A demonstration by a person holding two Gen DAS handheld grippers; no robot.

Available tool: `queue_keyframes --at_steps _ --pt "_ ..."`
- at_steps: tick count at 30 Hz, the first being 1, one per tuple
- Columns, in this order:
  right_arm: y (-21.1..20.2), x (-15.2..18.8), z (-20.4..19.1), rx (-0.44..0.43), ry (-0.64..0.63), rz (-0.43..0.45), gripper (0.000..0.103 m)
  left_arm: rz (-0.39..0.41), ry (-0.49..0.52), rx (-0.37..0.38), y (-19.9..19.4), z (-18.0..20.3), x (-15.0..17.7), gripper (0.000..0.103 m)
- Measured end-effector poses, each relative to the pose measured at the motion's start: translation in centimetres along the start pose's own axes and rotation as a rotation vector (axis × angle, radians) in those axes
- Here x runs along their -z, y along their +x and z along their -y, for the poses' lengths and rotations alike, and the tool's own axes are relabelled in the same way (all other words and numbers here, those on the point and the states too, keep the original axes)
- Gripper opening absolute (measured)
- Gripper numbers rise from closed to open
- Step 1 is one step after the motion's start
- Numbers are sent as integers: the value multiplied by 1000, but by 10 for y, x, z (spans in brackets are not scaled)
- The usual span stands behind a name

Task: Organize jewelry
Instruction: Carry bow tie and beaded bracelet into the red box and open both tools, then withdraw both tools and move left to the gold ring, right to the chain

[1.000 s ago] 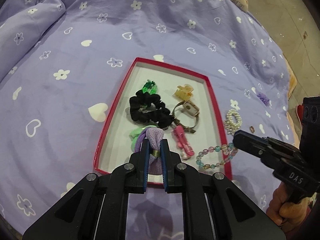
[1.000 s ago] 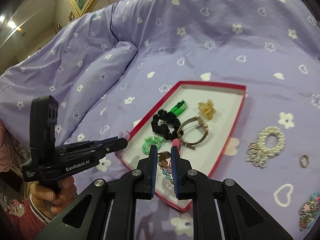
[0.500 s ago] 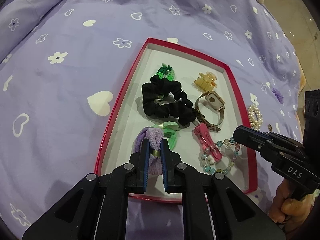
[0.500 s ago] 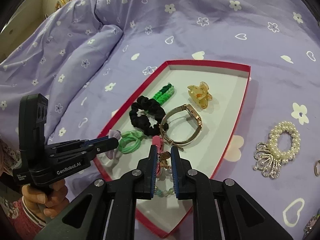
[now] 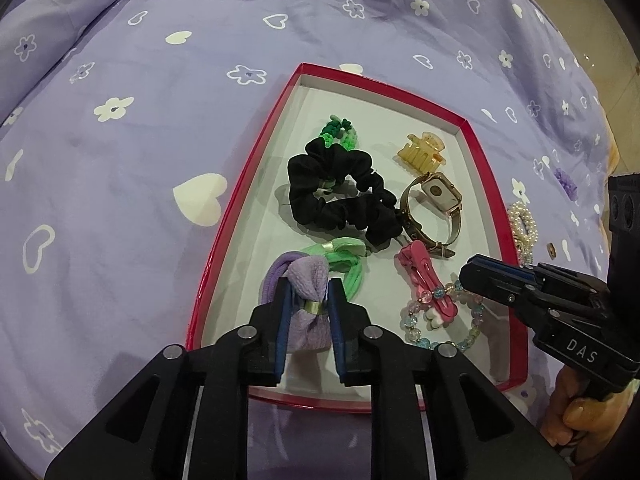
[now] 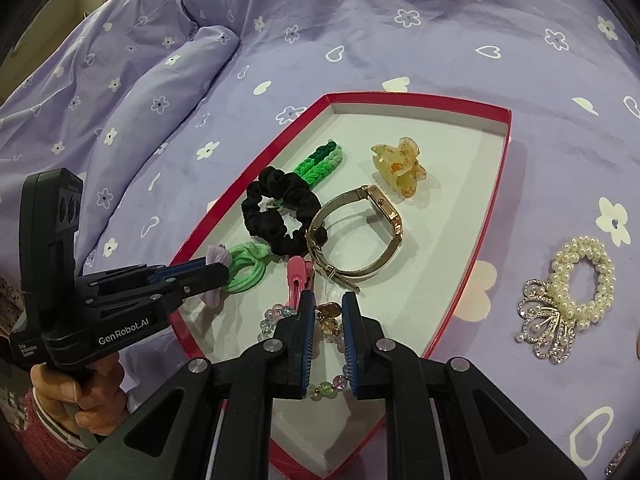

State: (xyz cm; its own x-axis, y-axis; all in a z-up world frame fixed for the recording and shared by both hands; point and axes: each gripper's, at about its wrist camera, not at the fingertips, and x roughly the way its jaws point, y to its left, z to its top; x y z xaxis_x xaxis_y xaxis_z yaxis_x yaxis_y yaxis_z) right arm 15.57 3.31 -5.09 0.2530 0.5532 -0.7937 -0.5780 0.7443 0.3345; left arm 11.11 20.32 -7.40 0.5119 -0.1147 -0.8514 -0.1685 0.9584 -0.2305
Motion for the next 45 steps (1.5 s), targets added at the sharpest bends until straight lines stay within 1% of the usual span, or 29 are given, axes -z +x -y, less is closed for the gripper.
queue_keyframes --at_steps 3,5,7,8,9,10,11,13,15,17,22,30,37,45 --pt "2 1 0 -9 4 -7 17 2 -2 -1 -1 0 0 21" --pt "3 2 -1 -10 3 -8 17 5 -3 -1 -1 -1 0 22" --pt "3 2 -1 -13 5 -9 17 7 -5 -4 -3 -1 0 25" --pt "2 3 -1 -16 7 -6 18 9 -6 -6 -4 -2 0 30" --pt "1 3 -1 -19 11 -4 18 12 -8 -11 -6 -2 0 38" --pt "0 2 -1 -23 15 -1 18 15 -8 -16 -7 -2 0 42" --pt "-2 2 -1 -26 19 5 20 21 -8 -18 -9 -2 1 45" --pt "-9 2 -1 -31 25 19 23 30 -10 -21 -15 -2 1 46" --pt "-15 2 -1 -37 32 33 32 40 -14 -24 -21 -2 2 51" --pt "-26 3 0 -40 37 54 35 48 -16 -24 -26 -2 2 53" --pt "-52 9 7 -43 67 96 39 72 -14 -19 -39 3 4 53" --pt "-93 31 34 1 122 149 40 102 29 19 -57 30 5 53" --pt "-129 58 67 67 192 184 40 93 90 63 -59 68 10 53" --pt "-161 91 101 136 265 214 40 65 172 111 -51 116 17 53"
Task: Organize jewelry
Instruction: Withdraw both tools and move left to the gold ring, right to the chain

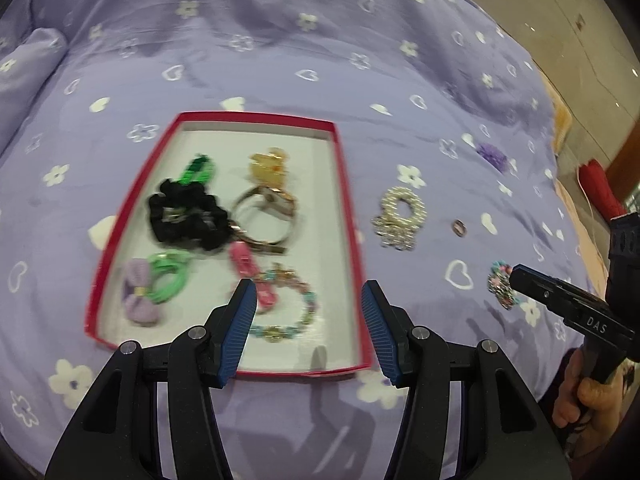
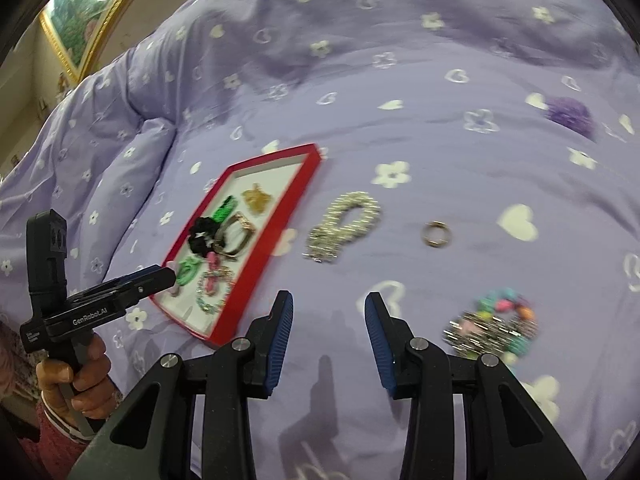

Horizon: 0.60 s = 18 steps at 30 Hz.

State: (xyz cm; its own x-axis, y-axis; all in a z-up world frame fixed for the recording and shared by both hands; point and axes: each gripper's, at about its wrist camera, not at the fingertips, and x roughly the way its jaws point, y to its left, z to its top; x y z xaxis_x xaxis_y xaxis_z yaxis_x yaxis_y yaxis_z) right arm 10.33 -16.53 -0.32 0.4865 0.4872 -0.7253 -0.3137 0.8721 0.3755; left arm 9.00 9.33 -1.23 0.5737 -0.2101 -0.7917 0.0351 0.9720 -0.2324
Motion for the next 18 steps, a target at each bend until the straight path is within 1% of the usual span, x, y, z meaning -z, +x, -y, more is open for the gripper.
queue_keyframes --at_steps 10,18 --pt "-29 13 57 86 98 40 40 -30 103 56 17 53 -6 53" --pt "-35 17 88 150 139 47 39 -51 157 94 39 88 -21 53"
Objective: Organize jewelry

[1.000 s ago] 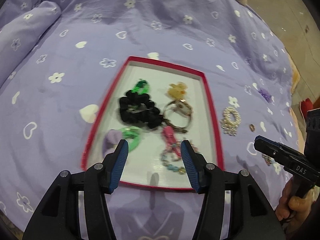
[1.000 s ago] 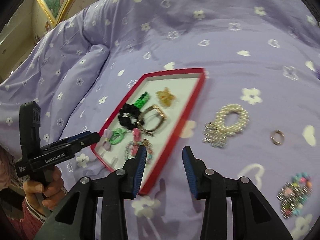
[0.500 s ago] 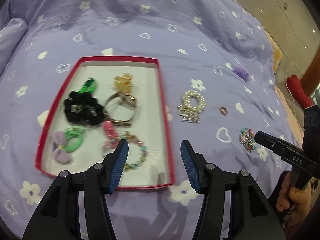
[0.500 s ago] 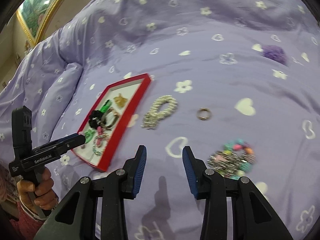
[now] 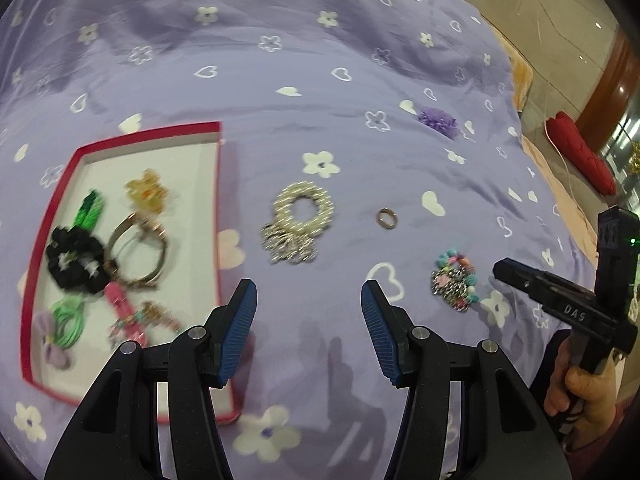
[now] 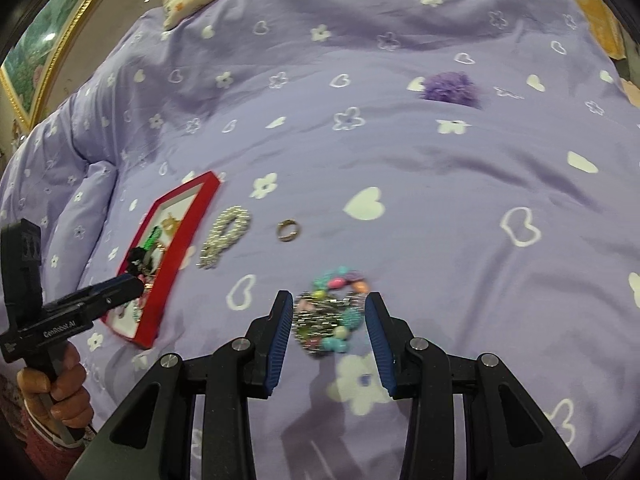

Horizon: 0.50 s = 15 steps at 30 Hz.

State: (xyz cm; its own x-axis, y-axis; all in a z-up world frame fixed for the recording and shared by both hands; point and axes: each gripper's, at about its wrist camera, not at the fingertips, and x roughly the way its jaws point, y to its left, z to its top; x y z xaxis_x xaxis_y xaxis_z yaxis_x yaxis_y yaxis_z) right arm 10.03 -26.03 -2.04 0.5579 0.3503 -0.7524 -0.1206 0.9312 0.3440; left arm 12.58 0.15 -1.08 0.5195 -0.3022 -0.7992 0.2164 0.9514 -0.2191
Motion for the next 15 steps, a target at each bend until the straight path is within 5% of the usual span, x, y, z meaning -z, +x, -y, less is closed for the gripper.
queue_keyframes --at_steps 15 --pt "31 -7 17 16 5 -59 31 -70 128 34 76 54 -41 53"
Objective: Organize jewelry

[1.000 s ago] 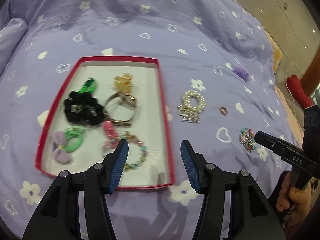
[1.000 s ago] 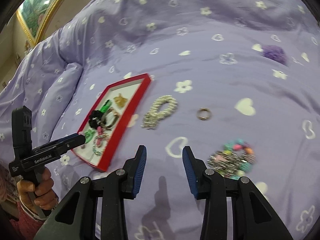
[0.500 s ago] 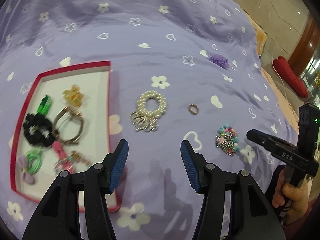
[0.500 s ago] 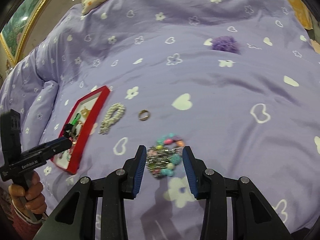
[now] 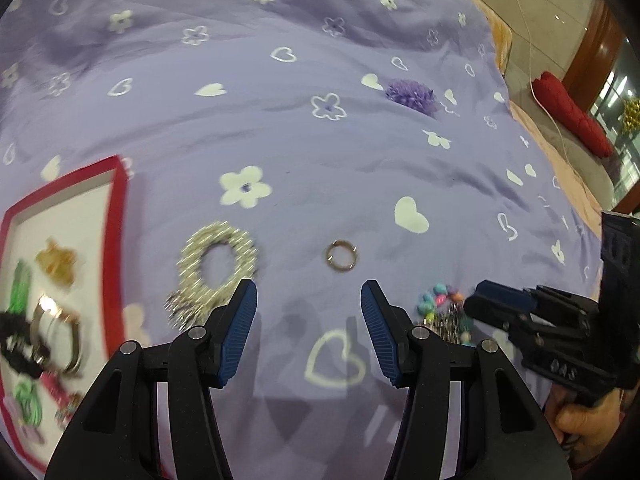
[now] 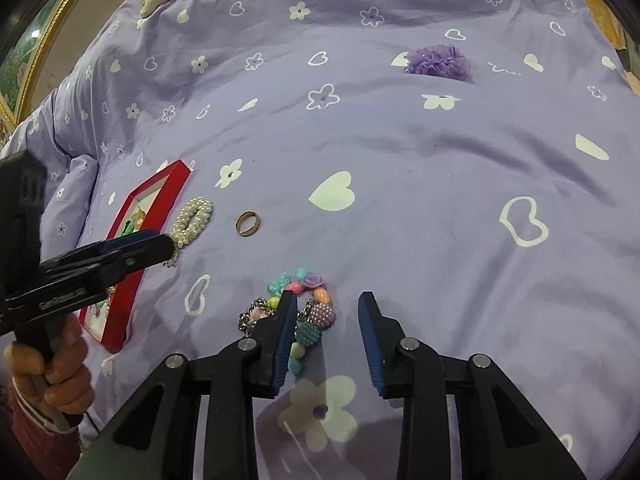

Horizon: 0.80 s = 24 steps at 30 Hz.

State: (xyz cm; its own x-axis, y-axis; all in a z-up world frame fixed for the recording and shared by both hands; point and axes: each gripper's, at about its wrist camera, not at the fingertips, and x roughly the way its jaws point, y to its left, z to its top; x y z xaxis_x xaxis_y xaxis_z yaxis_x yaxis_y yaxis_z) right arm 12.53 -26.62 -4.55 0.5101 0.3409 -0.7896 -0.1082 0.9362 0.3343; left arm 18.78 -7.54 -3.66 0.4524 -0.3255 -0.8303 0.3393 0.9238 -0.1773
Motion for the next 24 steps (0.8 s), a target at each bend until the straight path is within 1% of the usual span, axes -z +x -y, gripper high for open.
queue_keyframes --at_steps 3,7,9,11,12,13,14,19,22,24 --pt "0 -1 -1 -4 -5 -3 31 -16 20 -3 17 8 -8 53" --pt "5 0 -5 15 -36 -20 31 -50 40 -7 42 15 -16 52" --pt "11 2 -7 27 -54 -34 28 -63 55 -12 51 19 -17 45" --pt "14 3 -7 41 -68 -33 24 -62 74 -19 57 22 -17 35" --pt "14 3 -6 39 -62 -29 19 -54 84 -23 57 24 -17 25" --pt "14 2 -5 35 -56 -27 15 -48 94 -22 57 25 -17 20" --pt "14 2 -3 30 -47 -25 12 -46 99 -19 57 25 -17 21" --pt "5 2 0 -7 -17 9 12 -26 110 -5 49 24 -13 21" --pt "-9 -2 -3 -45 -5 50 12 -9 100 5 37 21 -8 21" --pt "-21 -4 -9 -57 -19 79 12 8 91 11 28 18 -5 21"
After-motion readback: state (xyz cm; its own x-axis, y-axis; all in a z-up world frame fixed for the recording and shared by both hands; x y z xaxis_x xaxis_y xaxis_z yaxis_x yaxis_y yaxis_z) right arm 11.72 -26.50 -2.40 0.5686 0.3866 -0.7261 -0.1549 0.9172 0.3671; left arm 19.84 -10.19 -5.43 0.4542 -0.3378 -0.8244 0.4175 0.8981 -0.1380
